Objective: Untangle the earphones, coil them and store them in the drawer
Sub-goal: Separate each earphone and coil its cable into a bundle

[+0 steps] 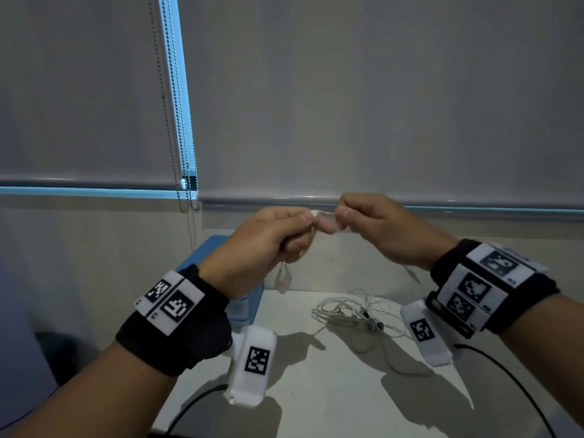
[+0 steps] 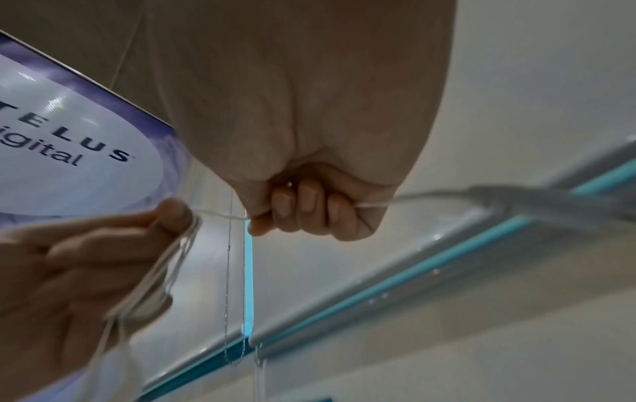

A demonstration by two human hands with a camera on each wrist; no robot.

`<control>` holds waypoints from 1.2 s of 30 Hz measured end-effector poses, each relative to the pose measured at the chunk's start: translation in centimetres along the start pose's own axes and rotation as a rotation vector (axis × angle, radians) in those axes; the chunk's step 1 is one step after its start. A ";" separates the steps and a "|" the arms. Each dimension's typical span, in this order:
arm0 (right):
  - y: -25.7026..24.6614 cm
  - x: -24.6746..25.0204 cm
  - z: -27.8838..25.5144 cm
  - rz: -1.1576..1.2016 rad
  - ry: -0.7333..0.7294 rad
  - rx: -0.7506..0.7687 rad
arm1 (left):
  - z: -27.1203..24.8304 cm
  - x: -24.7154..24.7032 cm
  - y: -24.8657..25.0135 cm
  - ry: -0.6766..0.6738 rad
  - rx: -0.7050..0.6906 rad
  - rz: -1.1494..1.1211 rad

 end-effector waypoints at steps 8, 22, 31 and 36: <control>-0.4 -4.9 -2.3 -0.037 -0.146 0.037 | 0.1 0.7 -0.3 0.280 -0.055 -0.337; -3.3 -0.3 0.2 -0.590 -0.007 0.238 | 0.4 -0.5 -1.2 0.102 0.069 0.297; -2.6 -1.8 0.9 -0.408 0.175 0.296 | 0.9 -0.1 -2.0 0.059 0.175 -0.052; -1.7 -3.8 1.1 0.441 0.106 -0.070 | 1.0 0.0 -2.1 0.047 0.130 -0.280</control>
Point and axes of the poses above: each hand's wrist, its own z-axis towards the middle knuckle, its own x-axis out of the back of the hand, y = z × x, the point moved 3 cm from there along z, towards the middle knuckle, and after that the axes turned 1 degree about z, right-handed, at the moved point
